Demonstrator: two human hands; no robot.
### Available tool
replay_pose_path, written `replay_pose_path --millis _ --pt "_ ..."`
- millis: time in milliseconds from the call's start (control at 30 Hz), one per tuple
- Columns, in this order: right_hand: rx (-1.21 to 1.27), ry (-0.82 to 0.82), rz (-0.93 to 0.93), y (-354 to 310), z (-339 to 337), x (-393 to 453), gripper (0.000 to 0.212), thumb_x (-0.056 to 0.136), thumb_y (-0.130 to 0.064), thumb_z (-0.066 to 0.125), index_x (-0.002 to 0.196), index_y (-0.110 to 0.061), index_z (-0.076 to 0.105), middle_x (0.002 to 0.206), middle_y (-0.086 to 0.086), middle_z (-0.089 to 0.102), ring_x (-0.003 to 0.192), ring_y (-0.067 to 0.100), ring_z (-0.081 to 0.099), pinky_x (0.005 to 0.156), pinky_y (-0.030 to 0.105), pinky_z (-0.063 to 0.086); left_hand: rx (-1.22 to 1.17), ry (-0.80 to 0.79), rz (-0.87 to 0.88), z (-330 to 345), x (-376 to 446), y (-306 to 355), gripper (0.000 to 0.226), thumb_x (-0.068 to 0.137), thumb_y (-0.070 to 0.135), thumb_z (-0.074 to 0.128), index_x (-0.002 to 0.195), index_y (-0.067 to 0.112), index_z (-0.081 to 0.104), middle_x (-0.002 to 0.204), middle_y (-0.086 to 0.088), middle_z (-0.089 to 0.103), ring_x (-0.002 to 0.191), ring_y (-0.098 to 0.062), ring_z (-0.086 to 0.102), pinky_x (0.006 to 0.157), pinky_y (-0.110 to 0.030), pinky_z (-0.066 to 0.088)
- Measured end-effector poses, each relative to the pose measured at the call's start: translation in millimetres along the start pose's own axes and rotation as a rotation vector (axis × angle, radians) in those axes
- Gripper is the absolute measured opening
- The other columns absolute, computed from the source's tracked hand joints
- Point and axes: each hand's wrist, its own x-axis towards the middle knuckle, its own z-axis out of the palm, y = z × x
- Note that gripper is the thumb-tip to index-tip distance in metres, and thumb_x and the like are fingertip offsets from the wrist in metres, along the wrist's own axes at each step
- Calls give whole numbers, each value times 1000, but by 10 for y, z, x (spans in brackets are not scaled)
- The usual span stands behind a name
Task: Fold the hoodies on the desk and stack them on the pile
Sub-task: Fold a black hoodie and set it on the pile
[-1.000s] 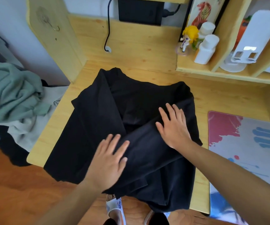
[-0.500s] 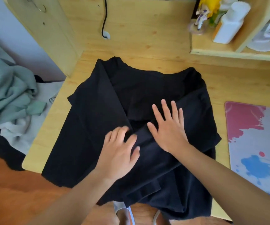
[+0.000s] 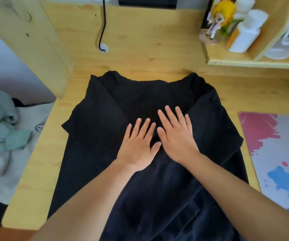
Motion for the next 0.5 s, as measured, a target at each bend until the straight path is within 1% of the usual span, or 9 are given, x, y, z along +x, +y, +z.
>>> replay_pose_path --millis 67,100,133,200,267,333,433,500 --pt "-60 -74 2 -68 120 -72 64 103 -53 3 161 -28 2 170 -2 -2 156 26 -8 126 51 1 -51 50 41 -57 -140 -146 67 105 56 12 163 23 14 172 0 1 158 -22 -4 129 -45 4" --pt "-95 -91 14 -58 173 -88 66 101 -55 2 161 -28 1 170 -2 -1 156 26 -6 126 52 3 -47 101 31 -73 -259 -235 63 106 52 18 162 24 21 172 -4 7 159 -25 1 128 -47 9" --pt "-116 -98 25 -40 209 -83 68 100 -56 3 162 -27 1 170 -2 0 156 27 -5 126 52 4 -28 148 -13 -81 -404 -330 60 106 51 23 161 26 25 171 -8 11 158 -29 5 127 -51 12" --pt "-122 -95 20 -37 235 -62 68 100 -57 5 162 -27 3 170 -2 3 156 27 -1 126 52 6 4 196 -143 -57 -748 -513 60 106 52 26 161 30 24 170 -14 12 157 -38 5 126 -57 11" --pt "-126 -88 24 -53 227 -76 68 101 -56 7 162 -28 5 170 -2 5 156 27 1 126 52 6 -2 193 -256 -13 -1118 -663 62 104 54 27 161 30 24 170 -17 11 156 -42 6 123 -61 14" --pt "-132 -93 44 -55 222 -91 67 101 -56 8 162 -29 5 170 -3 5 156 25 0 126 50 6 -43 175 -374 69 -1499 -812 65 101 54 30 160 28 31 168 -19 17 153 -46 14 119 -63 22" --pt "-127 -138 81 -69 183 -39 65 103 -54 10 162 -29 1 170 -2 1 156 26 -3 126 51 3 -110 80 -528 236 -2080 -943 68 98 56 28 157 24 39 163 -24 28 147 -50 24 112 -67 34" --pt "-97 -211 103 -113 88 40 65 103 -54 10 162 -28 -3 170 -2 -6 156 27 -8 125 52 0 -115 2 -560 327 -2439 -910 70 97 57 26 157 24 39 161 -25 30 146 -50 25 111 -66 35"
